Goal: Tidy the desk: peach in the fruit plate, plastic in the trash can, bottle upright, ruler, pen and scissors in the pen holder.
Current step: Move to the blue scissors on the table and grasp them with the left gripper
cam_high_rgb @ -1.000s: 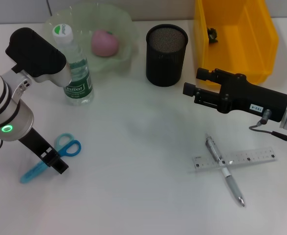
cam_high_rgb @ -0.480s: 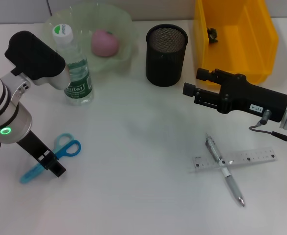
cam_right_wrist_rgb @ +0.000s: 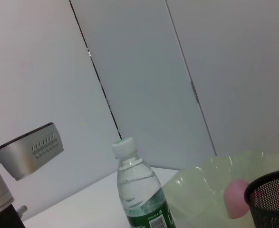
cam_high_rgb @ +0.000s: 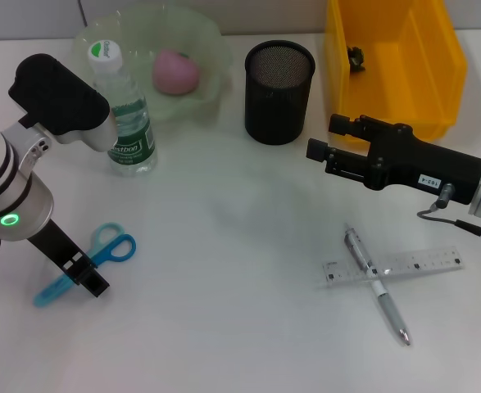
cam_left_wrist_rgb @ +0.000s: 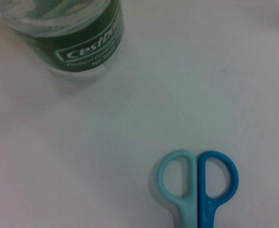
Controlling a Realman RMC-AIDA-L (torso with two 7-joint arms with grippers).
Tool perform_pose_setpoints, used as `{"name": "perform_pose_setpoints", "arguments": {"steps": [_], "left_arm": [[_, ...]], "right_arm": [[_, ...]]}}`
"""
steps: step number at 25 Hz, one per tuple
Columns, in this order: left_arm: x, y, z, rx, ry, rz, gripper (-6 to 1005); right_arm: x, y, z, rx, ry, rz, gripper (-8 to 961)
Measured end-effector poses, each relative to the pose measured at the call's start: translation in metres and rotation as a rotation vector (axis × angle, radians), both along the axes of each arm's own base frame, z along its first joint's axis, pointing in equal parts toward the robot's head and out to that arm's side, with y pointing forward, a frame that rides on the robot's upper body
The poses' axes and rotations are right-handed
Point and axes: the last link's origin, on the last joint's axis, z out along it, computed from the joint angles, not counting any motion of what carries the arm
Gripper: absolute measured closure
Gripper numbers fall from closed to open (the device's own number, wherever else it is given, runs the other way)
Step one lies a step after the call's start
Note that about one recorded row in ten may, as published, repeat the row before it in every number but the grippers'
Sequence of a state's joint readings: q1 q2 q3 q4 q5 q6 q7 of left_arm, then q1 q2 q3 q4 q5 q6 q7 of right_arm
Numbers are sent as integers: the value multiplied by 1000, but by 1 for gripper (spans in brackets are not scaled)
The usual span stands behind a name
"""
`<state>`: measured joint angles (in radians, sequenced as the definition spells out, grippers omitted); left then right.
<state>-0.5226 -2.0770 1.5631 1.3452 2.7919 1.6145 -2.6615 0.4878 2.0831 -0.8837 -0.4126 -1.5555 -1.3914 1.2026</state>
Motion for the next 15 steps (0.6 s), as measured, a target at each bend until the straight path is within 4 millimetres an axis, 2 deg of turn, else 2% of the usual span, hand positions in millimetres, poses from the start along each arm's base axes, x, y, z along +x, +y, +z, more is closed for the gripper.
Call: {"name": "perform_pose_setpoints", "arguments": {"steps": [15], "left_arm": [[4,0,-1,-20,14,-11,199]], "right_arm": [[0,0,0,-1,2,2,234]]}}
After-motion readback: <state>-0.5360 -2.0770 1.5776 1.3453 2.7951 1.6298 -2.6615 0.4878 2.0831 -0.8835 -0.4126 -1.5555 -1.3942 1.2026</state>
